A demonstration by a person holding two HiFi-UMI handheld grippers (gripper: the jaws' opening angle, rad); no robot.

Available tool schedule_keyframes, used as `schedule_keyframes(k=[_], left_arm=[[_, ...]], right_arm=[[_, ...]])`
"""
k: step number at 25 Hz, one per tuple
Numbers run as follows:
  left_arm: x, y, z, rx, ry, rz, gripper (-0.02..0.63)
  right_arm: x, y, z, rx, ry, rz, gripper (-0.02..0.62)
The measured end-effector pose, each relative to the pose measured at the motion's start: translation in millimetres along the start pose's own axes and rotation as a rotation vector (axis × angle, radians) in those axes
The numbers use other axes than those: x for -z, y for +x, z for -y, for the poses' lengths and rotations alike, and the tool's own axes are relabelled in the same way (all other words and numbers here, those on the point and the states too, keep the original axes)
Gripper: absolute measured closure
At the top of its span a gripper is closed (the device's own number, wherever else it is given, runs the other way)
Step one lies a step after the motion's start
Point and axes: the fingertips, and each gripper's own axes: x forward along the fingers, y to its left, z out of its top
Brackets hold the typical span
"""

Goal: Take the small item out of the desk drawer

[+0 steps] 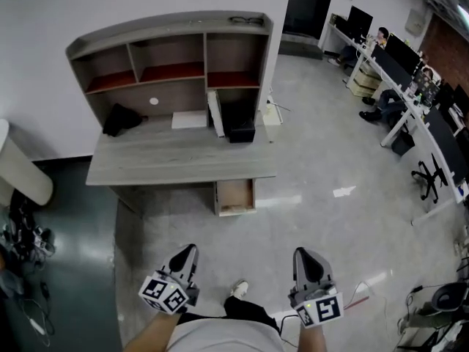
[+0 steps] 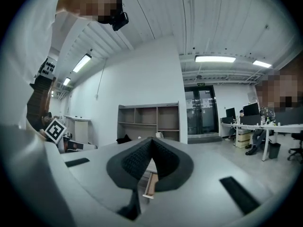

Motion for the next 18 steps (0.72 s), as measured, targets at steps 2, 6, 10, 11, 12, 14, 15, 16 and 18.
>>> schedule_keyframes(k=[2,6,10,11,12,14,15,16,18], left_arm=[[-1.6,27.0,4.1,-0.009,-0.024,0.002,0.589],[-5.9,65.1,4.9,-0.03,-0.068,0.009,0.589],[-6.4,84.7,-4.7,-0.054,-0.103,0.008,0.589],[-6.2,88.3,-9.1,-0.059,-0.11,0.009,0.589],[-5.5,92.4,-14.3,-0.064,-0.117,0.009,0.589],[-0.6,100.8,-25.6,-0.071,-0.142,-0.001,0.589],[4.1,104.8,-30.9,-0.072,-0.159,-0.01,0.589],[9.8,109.0,-35.5,-0.07,-0.177,-0.02,0.589],[20.1,120.6,-43.8,-0.058,-0.212,-0.038,0.589]], right_arm=[[3.4,13.0,26.4,-0.011,0.012,-0.006,0.574],[13.1,37.0,60.0,-0.036,0.046,-0.024,0.574],[17.4,58.4,68.6,-0.066,0.057,-0.042,0.574],[18.1,64.7,69.2,-0.073,0.056,-0.046,0.574],[18.8,71.5,69.4,-0.08,0.055,-0.049,0.574],[20.7,83.8,67.7,-0.09,0.049,-0.06,0.574],[22.1,88.2,66.4,-0.091,0.046,-0.068,0.574],[23.4,91.8,65.9,-0.088,0.042,-0.077,0.574],[25.8,99.4,68.2,-0.072,0.034,-0.099,0.574]])
